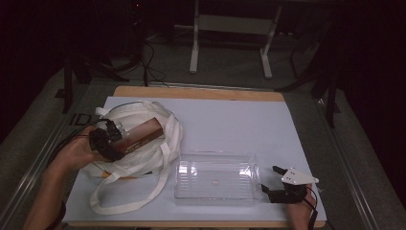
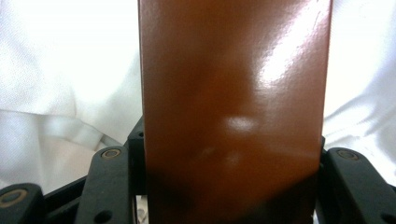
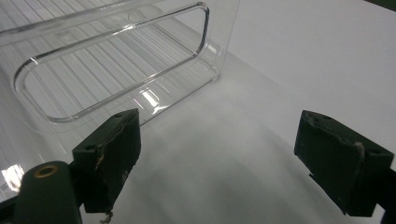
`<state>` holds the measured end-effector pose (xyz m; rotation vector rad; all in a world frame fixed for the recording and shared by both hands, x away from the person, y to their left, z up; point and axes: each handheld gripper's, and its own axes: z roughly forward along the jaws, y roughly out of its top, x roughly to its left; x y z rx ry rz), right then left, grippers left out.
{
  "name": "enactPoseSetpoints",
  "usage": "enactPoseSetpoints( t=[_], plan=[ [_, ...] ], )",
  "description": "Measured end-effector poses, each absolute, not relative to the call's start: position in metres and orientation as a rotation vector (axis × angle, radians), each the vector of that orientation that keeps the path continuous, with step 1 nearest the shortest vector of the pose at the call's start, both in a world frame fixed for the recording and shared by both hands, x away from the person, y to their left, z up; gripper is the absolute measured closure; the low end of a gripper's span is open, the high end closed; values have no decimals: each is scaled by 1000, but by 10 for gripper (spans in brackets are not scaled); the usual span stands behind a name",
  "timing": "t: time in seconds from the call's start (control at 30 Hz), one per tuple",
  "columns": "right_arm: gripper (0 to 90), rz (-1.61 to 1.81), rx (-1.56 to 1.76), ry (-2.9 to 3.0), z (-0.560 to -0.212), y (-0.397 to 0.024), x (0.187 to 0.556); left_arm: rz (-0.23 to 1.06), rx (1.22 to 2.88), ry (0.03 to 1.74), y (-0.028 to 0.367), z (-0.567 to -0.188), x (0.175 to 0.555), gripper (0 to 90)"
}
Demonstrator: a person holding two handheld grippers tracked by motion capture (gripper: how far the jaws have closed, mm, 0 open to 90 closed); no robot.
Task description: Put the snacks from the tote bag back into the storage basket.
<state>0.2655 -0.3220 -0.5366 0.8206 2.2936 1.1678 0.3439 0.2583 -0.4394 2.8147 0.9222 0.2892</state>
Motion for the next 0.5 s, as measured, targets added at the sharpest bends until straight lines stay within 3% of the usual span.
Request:
enactPoseSetpoints(
  t=[0.5],
  plan=[
    [146, 1165, 818, 2292, -537, -322, 265, 275, 2732, 910, 270, -420, 335, 440]
  ],
)
